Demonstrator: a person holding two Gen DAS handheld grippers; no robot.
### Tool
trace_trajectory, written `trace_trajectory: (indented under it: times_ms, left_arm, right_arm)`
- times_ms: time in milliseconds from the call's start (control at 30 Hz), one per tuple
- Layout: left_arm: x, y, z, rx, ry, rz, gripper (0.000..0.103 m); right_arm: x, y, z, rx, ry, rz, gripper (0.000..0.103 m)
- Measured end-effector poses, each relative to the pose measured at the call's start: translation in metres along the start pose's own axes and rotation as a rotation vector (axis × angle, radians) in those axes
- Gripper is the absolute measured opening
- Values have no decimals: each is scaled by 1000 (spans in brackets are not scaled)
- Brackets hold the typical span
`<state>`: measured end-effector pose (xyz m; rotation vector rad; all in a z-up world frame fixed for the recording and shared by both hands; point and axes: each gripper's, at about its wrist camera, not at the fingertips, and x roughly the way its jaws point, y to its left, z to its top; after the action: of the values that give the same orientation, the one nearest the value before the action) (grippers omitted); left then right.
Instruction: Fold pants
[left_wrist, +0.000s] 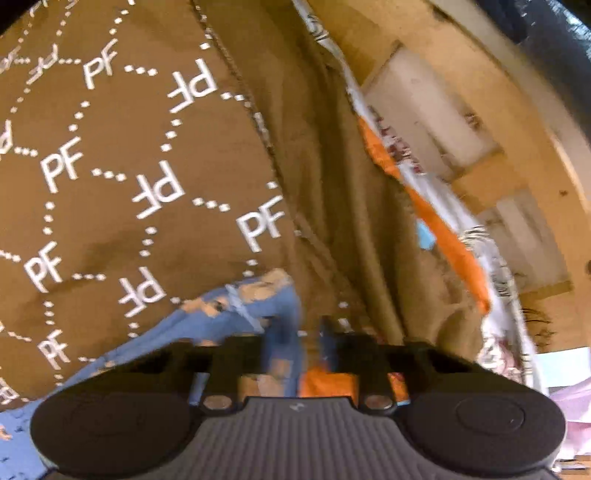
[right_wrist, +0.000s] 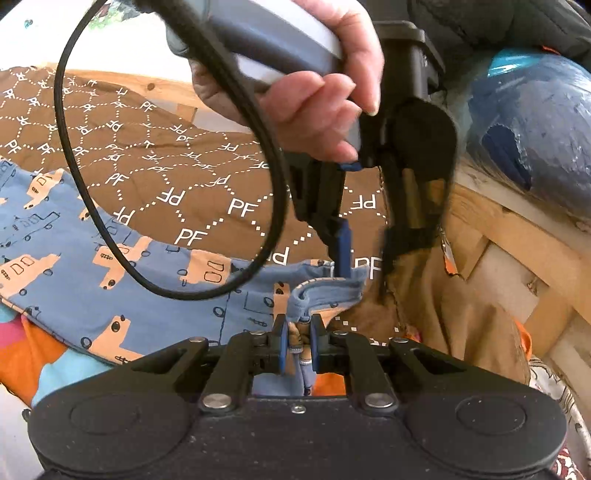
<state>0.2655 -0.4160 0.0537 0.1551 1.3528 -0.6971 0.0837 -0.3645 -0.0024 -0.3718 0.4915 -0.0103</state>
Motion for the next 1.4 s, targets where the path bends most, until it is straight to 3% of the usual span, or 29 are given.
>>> trace_trajectory:
  times_ms: [167, 267, 367, 500, 633, 733, 767, 800, 833, 967, 1000, 1067, 1133, 1200, 1300, 1400]
  left_arm:
    - [-15, 14, -13, -32, -60, -32, 4]
    - [-24, 26, -18, -86, -84, -97, 4]
    - [-30, 29, -21, -88, -112, -114, 3]
    - [-23, 32, -19, -107, -91, -136, 5]
    - [-4, 33, -9, -165, -55, -151, 6]
    - [3, 31, 0, -171, -63, -145, 14]
    - [7, 30, 2, -176, -63, -148, 24]
    - [9, 30, 5, -181, -65, -150, 34]
    - [12, 29, 7, -188, -66, -154, 37]
    - [24, 23, 14, -186, -52, -148, 39]
    - [25, 22, 14, -181, -52, -146, 40]
    - [26, 21, 11, -172, -53, -145, 43]
    - [25, 19, 10, -164, -51, -143, 46]
    - [22, 15, 10, -164, -42, -128, 54]
    - [14, 10, 7, -145, -25, -79, 55]
    - [10, 8, 2, -131, -3, -32, 55]
  right_arm:
    - [-4, -6, 1, 29, 2, -10, 14]
    - [-3, -7, 1, 48, 4, -10, 22]
    - [1, -10, 2, 70, 12, -27, 26]
    - [9, -20, 0, 178, 81, -15, 27]
    - [14, -37, -5, 307, 125, -1, 37]
    - [17, -50, -10, 398, 143, 15, 42]
    - [18, -54, -12, 432, 147, 28, 42]
    - [20, -58, -14, 470, 147, 43, 42]
    - [20, -63, -16, 506, 142, 59, 42]
    - [21, -75, -19, 595, 131, 95, 38]
    - [21, -79, -19, 618, 127, 104, 34]
    - [20, -82, -19, 644, 126, 101, 15]
    - [19, -80, -15, 599, 129, 76, 14]
    - [13, -64, -5, 432, 108, 19, 14]
    - [-2, -23, 7, 97, 8, -64, 14]
    - [-8, 9, 6, -117, -44, -70, 14]
